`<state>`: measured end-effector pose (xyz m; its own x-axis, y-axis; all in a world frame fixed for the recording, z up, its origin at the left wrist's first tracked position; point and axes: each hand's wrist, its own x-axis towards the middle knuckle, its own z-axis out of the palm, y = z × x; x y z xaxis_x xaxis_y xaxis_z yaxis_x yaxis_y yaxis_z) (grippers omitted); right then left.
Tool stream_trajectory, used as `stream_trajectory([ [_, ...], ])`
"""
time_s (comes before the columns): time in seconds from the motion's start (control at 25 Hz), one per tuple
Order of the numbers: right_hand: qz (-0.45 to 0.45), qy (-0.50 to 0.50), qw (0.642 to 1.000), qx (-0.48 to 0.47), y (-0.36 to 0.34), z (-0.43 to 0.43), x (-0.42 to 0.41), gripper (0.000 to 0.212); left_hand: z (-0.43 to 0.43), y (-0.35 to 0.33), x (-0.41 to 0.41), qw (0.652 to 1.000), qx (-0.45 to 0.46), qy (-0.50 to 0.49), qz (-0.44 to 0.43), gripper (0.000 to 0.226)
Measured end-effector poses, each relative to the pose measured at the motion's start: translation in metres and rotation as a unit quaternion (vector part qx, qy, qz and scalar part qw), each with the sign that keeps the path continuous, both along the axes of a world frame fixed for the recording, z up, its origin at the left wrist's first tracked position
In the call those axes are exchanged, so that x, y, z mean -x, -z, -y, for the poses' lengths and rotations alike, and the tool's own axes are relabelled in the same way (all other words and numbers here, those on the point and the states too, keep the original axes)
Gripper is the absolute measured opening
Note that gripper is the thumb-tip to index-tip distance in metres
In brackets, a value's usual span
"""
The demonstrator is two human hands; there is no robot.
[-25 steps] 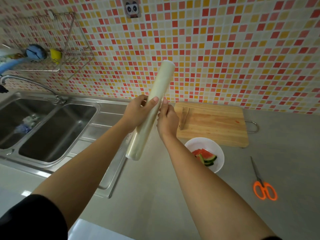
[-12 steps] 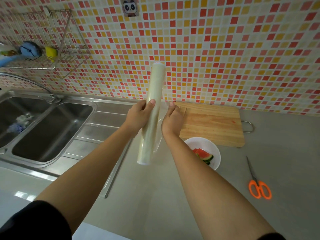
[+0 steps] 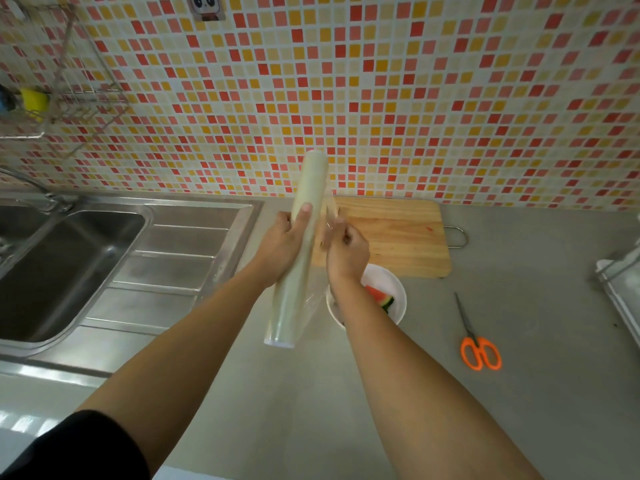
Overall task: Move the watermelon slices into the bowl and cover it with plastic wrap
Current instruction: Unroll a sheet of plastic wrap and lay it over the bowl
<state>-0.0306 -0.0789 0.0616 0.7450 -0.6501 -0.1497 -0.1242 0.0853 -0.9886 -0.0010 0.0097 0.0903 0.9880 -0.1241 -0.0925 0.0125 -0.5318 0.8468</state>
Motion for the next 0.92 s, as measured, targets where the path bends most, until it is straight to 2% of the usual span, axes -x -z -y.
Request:
stream_trajectory([
  [0.12, -0.009, 0.058, 0.998, 0.002, 0.006, 0.018, 0.010, 0.031, 0.014, 0.015, 0.003, 0.996, 0.070, -0.012, -0.046, 0.052],
  [0.36, -0.069, 0.075, 0.994, 0.049, 0.014, 0.045, 0.023, 0.032, 0.030, 0.022, 0.014, 0.968, 0.202, 0.009, -0.151, 0.043],
  [0.44, -0.086, 0.083, 0.991, 0.063, 0.018, 0.052, 0.028, 0.033, 0.033, 0.019, 0.017, 0.960, 0.214, -0.018, -0.181, 0.046],
  [0.64, -0.137, 0.089, 0.981, 0.106, 0.021, 0.069, 0.039, 0.032, 0.040, 0.026, 0.023, 0.959, 0.204, 0.008, -0.198, 0.056],
  [0.76, -0.170, 0.099, 0.972, 0.125, 0.027, 0.080, 0.046, 0.032, 0.044, 0.035, 0.025, 0.955, 0.207, 0.012, -0.213, 0.044],
  [0.84, -0.185, 0.101, 0.969, 0.128, 0.031, 0.091, 0.052, 0.033, 0.047, 0.037, 0.028, 0.941, 0.233, 0.004, -0.246, 0.036],
  [0.92, -0.201, 0.099, 0.965, 0.137, 0.036, 0.101, 0.059, 0.034, 0.048, 0.037, 0.030, 0.914, 0.274, -0.003, -0.300, 0.038],
])
